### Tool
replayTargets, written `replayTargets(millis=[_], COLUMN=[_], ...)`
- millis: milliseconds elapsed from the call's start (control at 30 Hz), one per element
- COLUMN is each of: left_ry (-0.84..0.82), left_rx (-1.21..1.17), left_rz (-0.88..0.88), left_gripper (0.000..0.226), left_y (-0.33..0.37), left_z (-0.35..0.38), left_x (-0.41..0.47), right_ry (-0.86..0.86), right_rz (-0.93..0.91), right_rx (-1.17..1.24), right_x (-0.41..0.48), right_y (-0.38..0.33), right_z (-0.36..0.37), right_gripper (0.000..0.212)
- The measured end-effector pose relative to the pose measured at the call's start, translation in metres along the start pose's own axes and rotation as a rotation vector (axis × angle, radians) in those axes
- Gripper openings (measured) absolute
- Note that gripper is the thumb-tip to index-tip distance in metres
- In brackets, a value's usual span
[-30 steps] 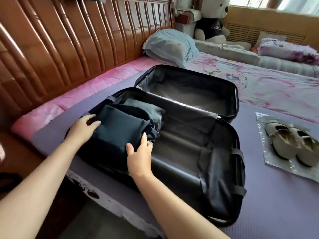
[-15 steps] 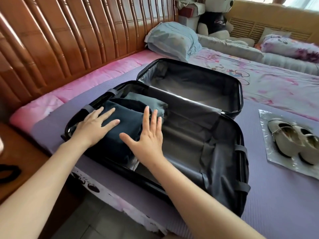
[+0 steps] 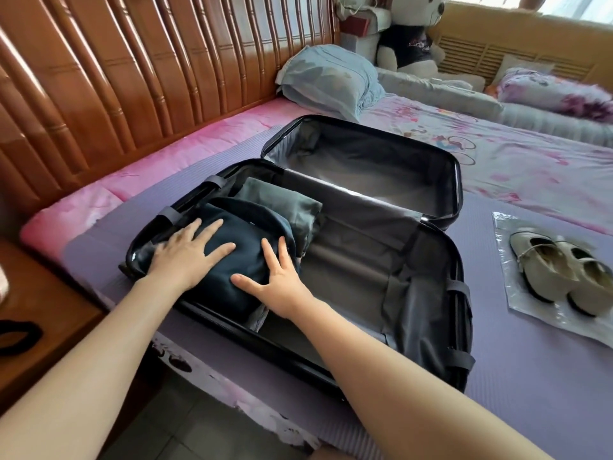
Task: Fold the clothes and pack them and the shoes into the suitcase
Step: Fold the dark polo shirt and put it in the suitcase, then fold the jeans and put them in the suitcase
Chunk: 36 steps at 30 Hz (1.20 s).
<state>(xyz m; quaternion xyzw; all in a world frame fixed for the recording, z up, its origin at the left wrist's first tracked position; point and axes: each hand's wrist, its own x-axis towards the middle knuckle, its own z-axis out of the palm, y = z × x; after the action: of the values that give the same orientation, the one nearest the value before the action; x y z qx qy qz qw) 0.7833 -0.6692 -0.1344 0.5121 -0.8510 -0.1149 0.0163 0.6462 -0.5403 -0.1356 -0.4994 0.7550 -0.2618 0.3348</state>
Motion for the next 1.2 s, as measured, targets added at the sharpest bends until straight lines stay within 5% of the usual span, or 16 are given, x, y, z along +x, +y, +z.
replayTargets(millis=[167,333,733,1200], left_ry=[0.237,0.367,0.179,-0.238], left_rx=[-0.011,-0.223,-0.592,-0.575], left_rz=[0.046,0.136,0.234,0.549], left_gripper=[0.066,0.052,0.037,0.036], left_y=[0.007,0.033,0.155,0.428], left_z=[-0.006,-0.023,-0.038,0.049], left_x=[-0.011,-0.030,-0.088,-0.179], right_ry=[0.076,0.099,0.178,0.600], right_rz=[-0.093,-0.058,0.007,0.380], right_rx=[-0.050,0.173,0.289,0.335], right_x=[-0.011,-0.031,-0.117,-0.315], right_y=[-0.005,-0.003,0.037,0.239], right_z=[-0.019,-0.042,-0.116,-0.257], right_gripper=[0.086,0.087,0.081,0.055])
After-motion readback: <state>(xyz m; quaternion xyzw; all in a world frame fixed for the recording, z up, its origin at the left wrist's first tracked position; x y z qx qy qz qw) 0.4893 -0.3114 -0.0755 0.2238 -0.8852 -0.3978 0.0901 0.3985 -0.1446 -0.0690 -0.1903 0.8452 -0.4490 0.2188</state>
